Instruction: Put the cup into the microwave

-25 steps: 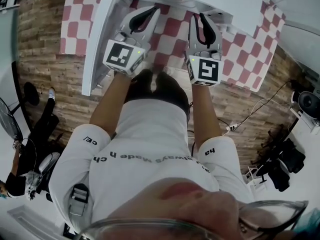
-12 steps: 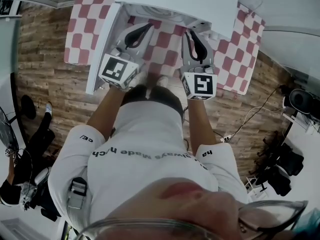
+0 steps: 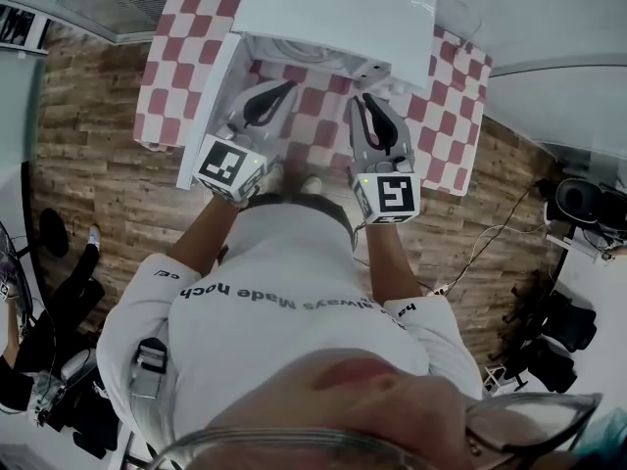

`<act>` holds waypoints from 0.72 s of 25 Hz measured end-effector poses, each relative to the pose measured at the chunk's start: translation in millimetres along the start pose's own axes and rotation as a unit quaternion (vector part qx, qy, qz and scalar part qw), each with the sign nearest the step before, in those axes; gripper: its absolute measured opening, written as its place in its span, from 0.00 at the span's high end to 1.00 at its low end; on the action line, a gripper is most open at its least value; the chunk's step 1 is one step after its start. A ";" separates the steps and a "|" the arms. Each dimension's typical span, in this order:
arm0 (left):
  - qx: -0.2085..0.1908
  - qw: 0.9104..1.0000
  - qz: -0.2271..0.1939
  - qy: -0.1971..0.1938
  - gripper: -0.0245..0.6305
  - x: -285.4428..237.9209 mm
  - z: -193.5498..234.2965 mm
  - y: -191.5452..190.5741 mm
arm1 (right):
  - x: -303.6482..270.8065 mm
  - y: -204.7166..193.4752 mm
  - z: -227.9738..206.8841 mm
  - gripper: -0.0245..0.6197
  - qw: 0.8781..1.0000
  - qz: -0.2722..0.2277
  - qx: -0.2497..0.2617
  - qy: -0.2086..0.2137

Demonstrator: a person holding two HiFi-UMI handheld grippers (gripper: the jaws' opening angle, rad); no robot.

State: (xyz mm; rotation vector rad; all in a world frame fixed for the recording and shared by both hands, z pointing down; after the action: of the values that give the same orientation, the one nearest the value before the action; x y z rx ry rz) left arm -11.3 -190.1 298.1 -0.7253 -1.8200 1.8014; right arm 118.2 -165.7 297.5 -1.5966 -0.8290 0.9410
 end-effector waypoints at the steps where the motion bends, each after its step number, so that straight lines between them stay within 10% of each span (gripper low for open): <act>1: -0.001 1.000 -0.002 -0.002 0.96 2.6 -2.4 5.5 | 4.4 4.2 3.2 0.87 1.000 0.000 -0.002 0.001; 18: -0.017 0.999 -0.016 -0.025 0.96 43.9 -26.4 67.6 | 56.5 60.3 46.6 0.88 1.000 -0.010 0.010 0.026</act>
State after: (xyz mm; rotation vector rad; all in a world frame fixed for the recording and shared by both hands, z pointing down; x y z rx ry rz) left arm -23.9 -141.6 229.7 -0.6653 -1.8879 1.7860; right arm 104.9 -108.1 223.3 -1.5871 -0.7952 0.8867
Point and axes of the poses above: the fingertips, and each gripper's own axes: x backward along the fingers, z to its left, y out of its top, the point moved 3 cm from there along x, backward along the fingers, and after that the axes turned 9 degrees about -x, right-handed, at the moved point
